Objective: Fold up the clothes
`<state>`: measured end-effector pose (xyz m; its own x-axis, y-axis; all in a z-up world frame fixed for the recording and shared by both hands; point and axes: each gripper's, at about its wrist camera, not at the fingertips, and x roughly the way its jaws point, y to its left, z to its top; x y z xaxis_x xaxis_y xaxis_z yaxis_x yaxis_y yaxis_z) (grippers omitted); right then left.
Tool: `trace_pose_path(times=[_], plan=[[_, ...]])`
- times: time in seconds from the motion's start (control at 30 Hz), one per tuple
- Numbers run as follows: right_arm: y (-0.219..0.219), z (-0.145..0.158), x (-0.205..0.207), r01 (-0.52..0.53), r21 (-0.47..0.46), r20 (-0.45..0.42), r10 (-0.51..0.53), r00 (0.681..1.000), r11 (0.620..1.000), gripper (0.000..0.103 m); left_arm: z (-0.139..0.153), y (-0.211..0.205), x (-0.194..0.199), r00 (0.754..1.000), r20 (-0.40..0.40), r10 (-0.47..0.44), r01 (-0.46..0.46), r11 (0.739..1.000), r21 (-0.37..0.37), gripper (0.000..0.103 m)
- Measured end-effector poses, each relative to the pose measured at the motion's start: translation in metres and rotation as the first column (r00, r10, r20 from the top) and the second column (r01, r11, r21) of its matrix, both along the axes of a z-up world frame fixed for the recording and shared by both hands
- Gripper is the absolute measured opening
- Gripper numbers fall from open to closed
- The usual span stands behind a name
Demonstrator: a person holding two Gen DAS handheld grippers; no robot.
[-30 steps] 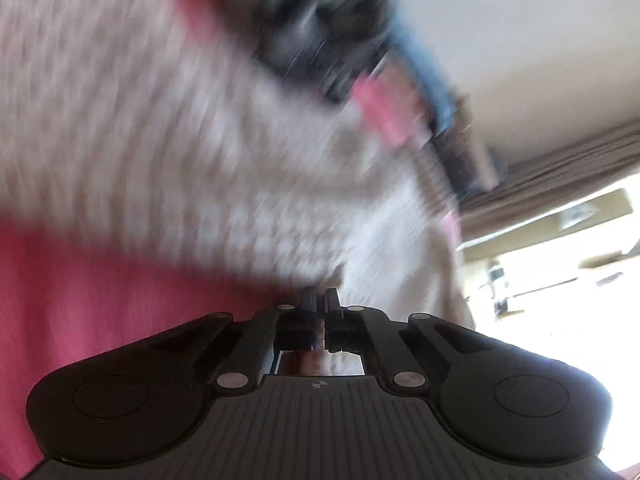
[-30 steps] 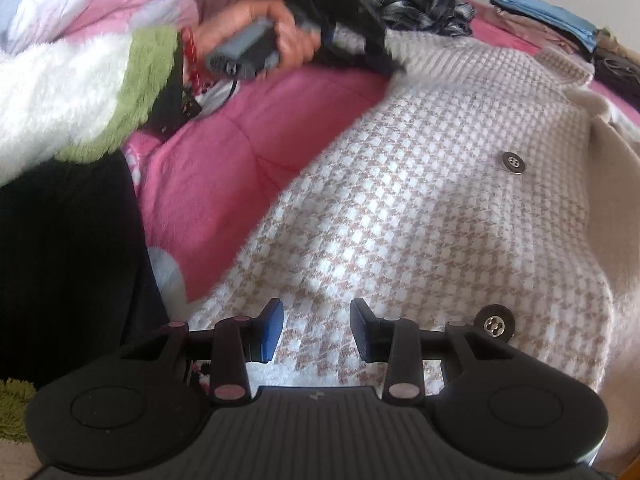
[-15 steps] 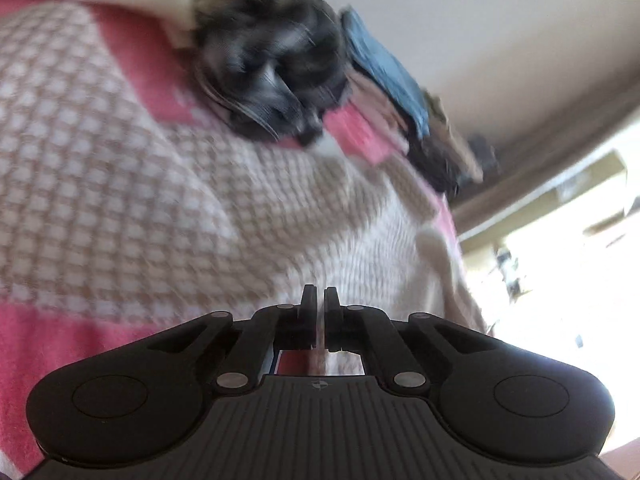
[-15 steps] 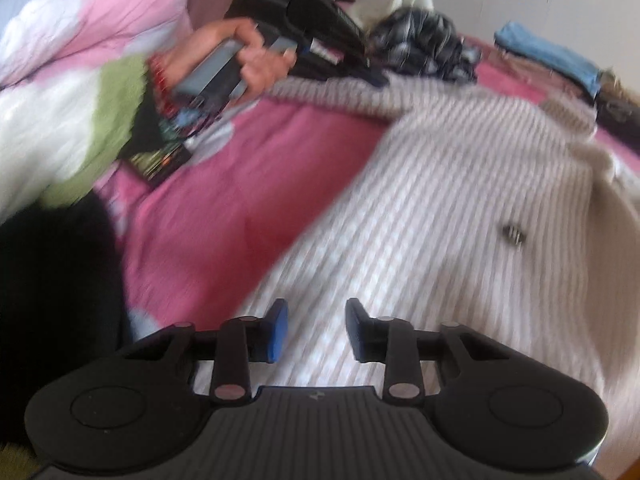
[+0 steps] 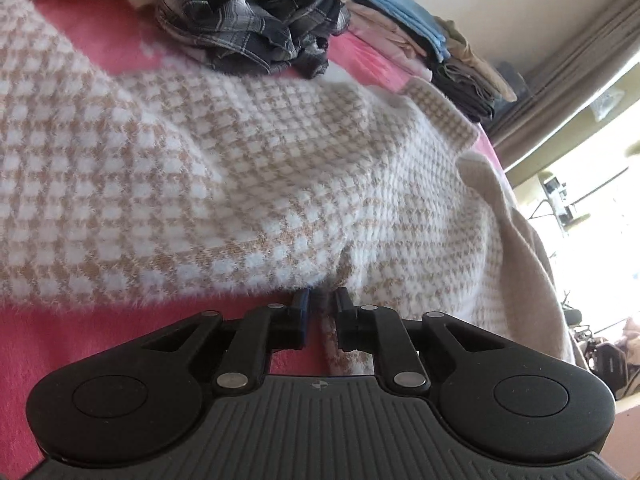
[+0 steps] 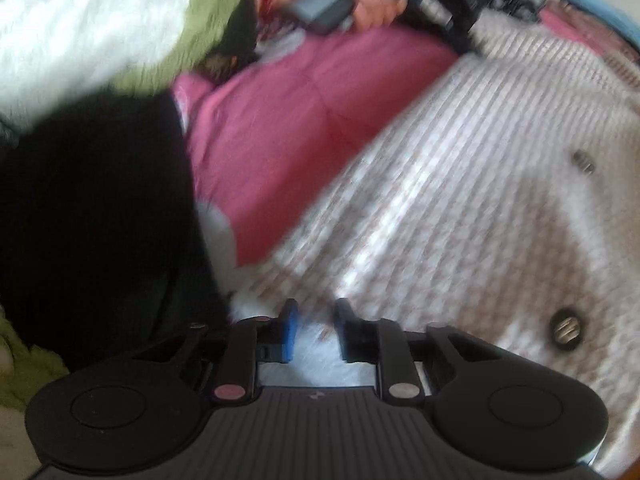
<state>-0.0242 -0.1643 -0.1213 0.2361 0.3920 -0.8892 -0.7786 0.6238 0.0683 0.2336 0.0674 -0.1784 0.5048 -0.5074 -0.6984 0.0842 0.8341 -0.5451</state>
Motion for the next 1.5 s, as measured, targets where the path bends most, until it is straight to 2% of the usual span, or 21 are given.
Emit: trace_pose_path(times=[0.1, 0.2, 0.27, 0.3, 0.4, 0.6, 0.7, 0.8, 0.87, 0.93, 1.0, 1.03, 1.13, 1.17, 1.2, 1.23, 1.3, 1.37, 1.43, 1.47, 1.5], plan=[[0.010, 0.019, 0.034, 0.061, 0.075, 0.143, -0.072, 0.987, 0.995, 0.016, 0.006, -0.004, -0.004, 0.999, 0.033, -0.007, 0.005, 0.998, 0.060, 0.013], [0.032, 0.017, 0.074, 0.091, 0.119, 0.216, -0.116, 0.969, 0.989, 0.009, 0.005, -0.003, -0.005, 0.999, 0.047, -0.004, -0.001, 0.995, 0.096, 0.013], [0.045, 0.003, 0.086, 0.069, 0.113, 0.202, -0.091, 0.975, 0.991, 0.006, 0.004, 0.001, -0.003, 0.999, 0.042, 0.004, -0.007, 0.996, 0.090, 0.013], [0.050, -0.008, 0.086, 0.047, 0.080, 0.175, -0.060, 0.983, 0.996, 0.003, 0.002, 0.004, -0.002, 0.999, 0.034, 0.010, -0.013, 0.997, 0.076, 0.013], [0.048, -0.029, 0.061, 0.005, 0.021, 0.113, -0.008, 0.994, 1.000, 0.000, -0.002, 0.011, 0.003, 1.000, 0.017, 0.020, -0.020, 0.999, 0.036, 0.013], [0.027, -0.023, 0.016, 0.025, 0.072, -0.076, -0.020, 0.997, 0.997, 0.000, -0.001, 0.010, 0.005, 1.000, 0.011, 0.021, -0.022, 0.999, 0.034, 0.013], [0.021, -0.012, 0.009, 0.015, 0.086, -0.051, -0.010, 0.999, 0.996, 0.000, 0.000, 0.009, 0.004, 1.000, 0.012, 0.024, -0.024, 0.999, 0.040, 0.013], [0.011, -0.008, 0.023, 0.156, 0.103, 0.004, -0.157, 0.988, 0.982, 0.000, 0.001, 0.008, 0.003, 1.000, 0.016, 0.025, -0.026, 0.998, 0.051, 0.013], [0.010, -0.018, 0.030, 0.200, 0.112, -0.041, -0.196, 0.980, 0.973, 0.000, 0.000, 0.007, 0.004, 1.000, 0.018, 0.024, -0.025, 0.998, 0.055, 0.013], [0.025, -0.028, 0.011, 0.095, 0.086, -0.083, -0.088, 0.993, 0.992, 0.000, 0.001, 0.009, 0.003, 1.000, 0.017, 0.026, -0.026, 0.998, 0.053, 0.013], [0.037, -0.024, -0.008, 0.000, 0.051, -0.039, 0.002, 0.999, 0.999, 0.000, 0.002, 0.010, 0.002, 0.999, 0.013, 0.029, -0.029, 0.999, 0.045, 0.013], [0.035, -0.016, -0.005, 0.013, 0.064, -0.032, -0.010, 0.999, 0.998, 0.000, 0.002, 0.010, 0.002, 1.000, 0.011, 0.030, -0.030, 0.999, 0.042, 0.013], [0.017, 0.004, 0.016, 0.149, 0.126, 0.011, -0.152, 0.988, 0.981, 0.000, 0.002, 0.009, 0.003, 1.000, 0.010, 0.028, -0.029, 0.999, 0.041, 0.013], [0.012, 0.005, 0.021, 0.183, 0.116, 0.049, -0.190, 0.981, 0.976, 0.000, 0.001, 0.009, 0.003, 1.000, 0.010, 0.028, -0.028, 0.999, 0.041, 0.013], [0.009, 0.001, 0.025, 0.207, 0.105, 0.046, -0.213, 0.976, 0.973, 0.000, 0.001, 0.008, 0.004, 1.000, 0.010, 0.027, -0.027, 0.999, 0.041, 0.013], [0.008, -0.009, 0.028, 0.209, 0.093, -0.007, -0.209, 0.978, 0.974, 0.000, 0.001, 0.009, 0.004, 1.000, 0.010, 0.027, -0.027, 0.999, 0.041, 0.013], [0.019, -0.028, 0.011, 0.101, 0.058, -0.099, -0.095, 0.990, 0.993, 0.000, 0.000, 0.010, 0.004, 1.000, 0.009, 0.027, -0.027, 0.999, 0.035, 0.013], [0.032, -0.024, -0.012, -0.028, 0.040, -0.092, 0.031, 0.995, 0.999, 0.000, 0.000, 0.011, 0.004, 1.000, 0.005, 0.028, -0.028, 0.999, 0.029, 0.013], [0.035, -0.012, -0.019, -0.065, 0.041, -0.075, 0.068, 0.995, 0.997, 0.000, 0.000, 0.011, 0.004, 1.000, 0.004, 0.028, -0.029, 0.999, 0.030, 0.013], [0.034, -0.006, -0.018, -0.061, 0.050, -0.063, 0.064, 0.996, 0.997, 0.000, 0.001, 0.011, 0.004, 1.000, 0.004, 0.030, -0.030, 0.999, 0.031, 0.013], [0.029, 0.000, -0.009, -0.014, 0.072, -0.038, 0.017, 0.999, 0.997, 0.000, 0.002, 0.011, 0.003, 0.999, 0.004, 0.032, -0.032, 0.999, 0.033, 0.013]])
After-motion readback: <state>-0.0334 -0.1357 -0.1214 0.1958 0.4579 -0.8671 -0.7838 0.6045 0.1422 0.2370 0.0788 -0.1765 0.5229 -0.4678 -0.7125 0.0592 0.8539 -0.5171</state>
